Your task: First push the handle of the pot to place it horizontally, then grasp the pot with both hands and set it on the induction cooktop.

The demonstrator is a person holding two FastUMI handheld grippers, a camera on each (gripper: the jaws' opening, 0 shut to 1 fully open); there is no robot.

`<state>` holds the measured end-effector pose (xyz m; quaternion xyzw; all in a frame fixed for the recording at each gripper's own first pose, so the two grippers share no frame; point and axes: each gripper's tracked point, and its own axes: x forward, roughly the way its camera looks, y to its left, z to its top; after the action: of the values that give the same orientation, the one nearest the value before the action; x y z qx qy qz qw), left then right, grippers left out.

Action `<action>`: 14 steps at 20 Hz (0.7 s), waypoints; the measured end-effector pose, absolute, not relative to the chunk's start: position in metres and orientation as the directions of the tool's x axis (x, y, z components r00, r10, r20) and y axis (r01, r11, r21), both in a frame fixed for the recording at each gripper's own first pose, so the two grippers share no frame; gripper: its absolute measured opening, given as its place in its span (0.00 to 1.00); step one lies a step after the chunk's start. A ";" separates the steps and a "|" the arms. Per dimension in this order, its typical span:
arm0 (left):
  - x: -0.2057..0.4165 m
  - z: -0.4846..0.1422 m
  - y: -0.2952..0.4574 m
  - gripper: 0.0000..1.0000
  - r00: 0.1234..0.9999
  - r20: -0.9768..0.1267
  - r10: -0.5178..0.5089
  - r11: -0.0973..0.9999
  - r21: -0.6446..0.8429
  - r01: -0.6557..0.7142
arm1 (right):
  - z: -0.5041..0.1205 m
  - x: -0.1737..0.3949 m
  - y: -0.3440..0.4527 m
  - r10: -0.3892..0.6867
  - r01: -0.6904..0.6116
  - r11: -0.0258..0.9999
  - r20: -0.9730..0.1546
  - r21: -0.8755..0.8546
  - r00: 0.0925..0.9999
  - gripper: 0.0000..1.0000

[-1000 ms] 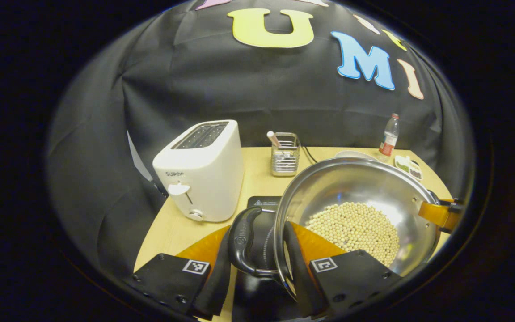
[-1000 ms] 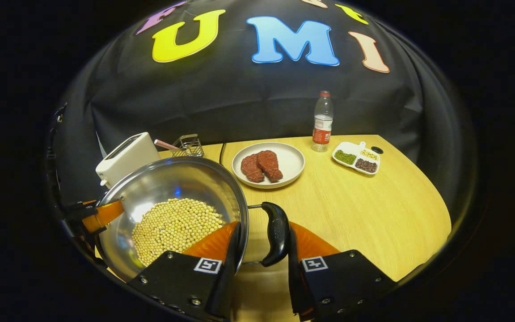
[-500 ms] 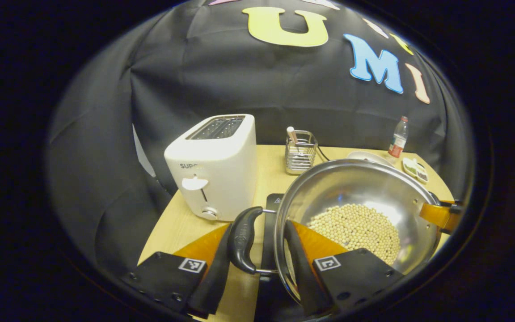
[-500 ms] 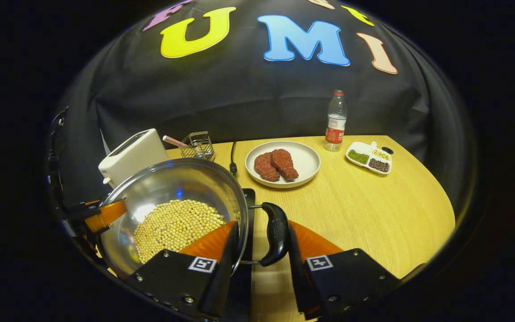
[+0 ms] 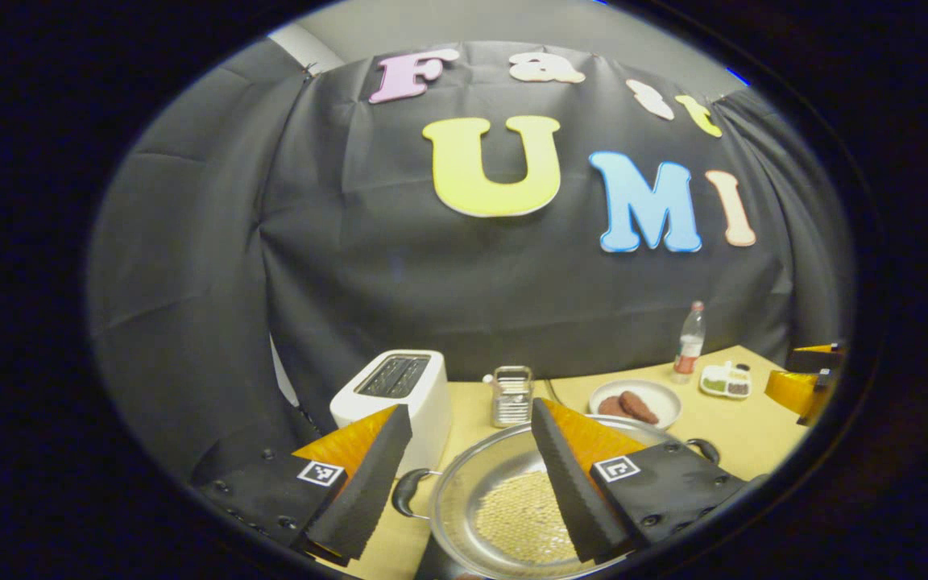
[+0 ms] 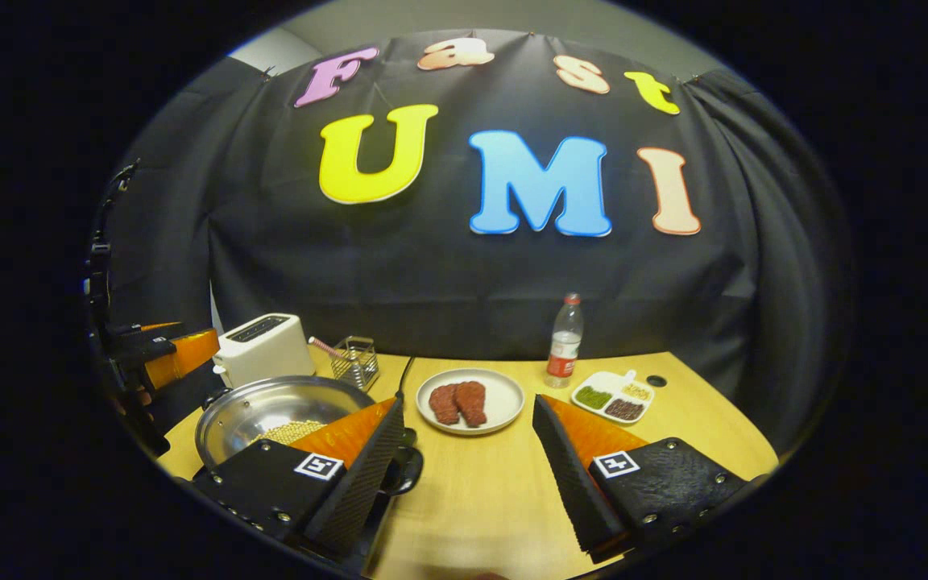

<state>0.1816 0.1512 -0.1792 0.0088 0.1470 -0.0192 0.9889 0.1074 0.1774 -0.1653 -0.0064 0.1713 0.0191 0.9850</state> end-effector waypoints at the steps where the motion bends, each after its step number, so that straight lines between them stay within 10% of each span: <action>1: 0.172 -0.166 0.135 0.95 0.959 -0.280 -0.042 0.999 0.003 0.045 | -0.153 0.099 0.159 0.026 -0.032 0.999 -0.314 -0.014 0.949 0.97; 14: 0.014 -0.033 -0.046 1.00 0.995 -0.081 -0.066 0.997 -0.037 0.063 | -0.066 -0.022 -0.032 0.002 -0.004 1.000 -0.142 -0.015 0.990 0.97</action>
<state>0.0136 -0.0463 -0.0326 -0.0174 0.0409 -0.0323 0.9985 -0.0222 -0.0319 -0.0664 -0.0076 0.0712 0.0015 0.9974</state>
